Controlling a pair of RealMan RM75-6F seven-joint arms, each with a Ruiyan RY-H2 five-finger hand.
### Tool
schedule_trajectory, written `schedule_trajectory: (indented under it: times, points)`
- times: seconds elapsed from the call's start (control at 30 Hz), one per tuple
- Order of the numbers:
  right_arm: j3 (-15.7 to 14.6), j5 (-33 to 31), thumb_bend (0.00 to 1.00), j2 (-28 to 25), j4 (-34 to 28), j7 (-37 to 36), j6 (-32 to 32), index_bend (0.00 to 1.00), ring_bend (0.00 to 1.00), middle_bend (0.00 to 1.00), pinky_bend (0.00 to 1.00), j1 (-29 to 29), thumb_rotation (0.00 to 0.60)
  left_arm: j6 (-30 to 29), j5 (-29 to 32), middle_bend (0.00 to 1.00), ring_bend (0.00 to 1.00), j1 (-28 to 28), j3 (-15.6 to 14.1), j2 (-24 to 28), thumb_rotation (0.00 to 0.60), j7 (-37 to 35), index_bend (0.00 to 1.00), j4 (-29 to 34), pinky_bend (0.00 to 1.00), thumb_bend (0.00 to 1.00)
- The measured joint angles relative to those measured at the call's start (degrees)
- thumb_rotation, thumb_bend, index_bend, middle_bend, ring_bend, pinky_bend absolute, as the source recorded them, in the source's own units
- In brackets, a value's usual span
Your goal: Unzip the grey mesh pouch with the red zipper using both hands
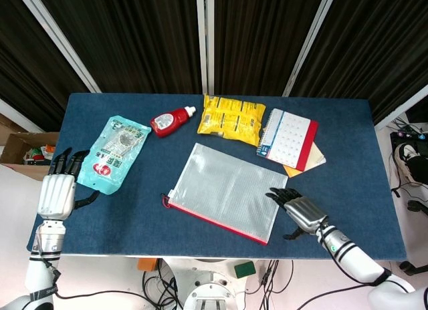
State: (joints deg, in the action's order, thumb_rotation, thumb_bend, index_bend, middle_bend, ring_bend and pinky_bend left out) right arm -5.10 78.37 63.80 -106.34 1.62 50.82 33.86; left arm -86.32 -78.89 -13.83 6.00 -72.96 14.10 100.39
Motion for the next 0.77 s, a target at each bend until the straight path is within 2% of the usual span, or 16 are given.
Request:
schedule_trajectory:
  times: [0.07, 0.1, 0.2, 0.23, 0.43, 0.6, 0.77]
  points:
    - [-0.20, 1.11, 0.00, -0.95, 0.23, -1.20, 2.41, 0.00, 0.00, 0.03, 0.00, -1.38, 0.600, -0.54, -0.19, 0.14, 0.04, 0.69, -0.19, 0.87, 0.600, -0.26, 0.13, 0.23, 0.12, 0.14]
    - [-0.15, 1.45, 0.02, -1.04, 0.45, -1.57, 3.75, 0.00, 0.00, 0.09, 0.00, -2.06, 0.600, -0.98, -0.50, 0.14, 0.04, 1.10, -0.35, 1.37, 0.600, -0.36, 0.14, 0.27, 0.12, 0.14]
    - [0.46, 2.46, 0.15, -0.88, 1.78, -3.02, 9.67, 0.03, 0.01, 0.22, 0.05, -4.76, 0.600, -1.59, -1.61, 0.14, 0.04, 1.83, -0.98, 2.76, 0.600, -0.31, 0.17, 0.26, 0.12, 0.14]
    - [0.87, 2.81, 0.17, -0.75, 2.68, -3.44, 12.49, 0.04, 0.01, 0.23, 0.06, -5.98, 0.600, -1.73, -1.97, 0.14, 0.04, 2.08, -1.23, 3.28, 0.600, -0.27, 0.18, 0.31, 0.12, 0.14]
    - [3.00, 3.92, 0.18, -0.52, 7.97, -4.75, 25.33, 0.05, 0.01, 0.21, 0.07, -13.23, 0.600, -2.90, -4.02, 0.14, 0.04, 5.02, -3.86, 7.29, 0.600, -2.35, 0.22, 1.98, 0.12, 0.14]
    - [3.26, 5.12, 0.18, -0.98, 10.54, -6.83, 30.71, 0.05, 0.01, 0.20, 0.07, -18.20, 0.600, -4.32, -4.98, 0.14, 0.04, 8.46, -6.63, 9.50, 0.600, -4.33, 0.23, 3.63, 0.12, 0.14]
    - [2.33, 6.79, 0.19, -1.39, 11.84, -9.79, 34.27, 0.05, 0.01, 0.20, 0.07, -22.18, 0.600, -7.98, -7.05, 0.14, 0.04, 12.25, -8.77, 9.21, 0.600, -5.30, 0.24, 4.22, 0.12, 0.14]
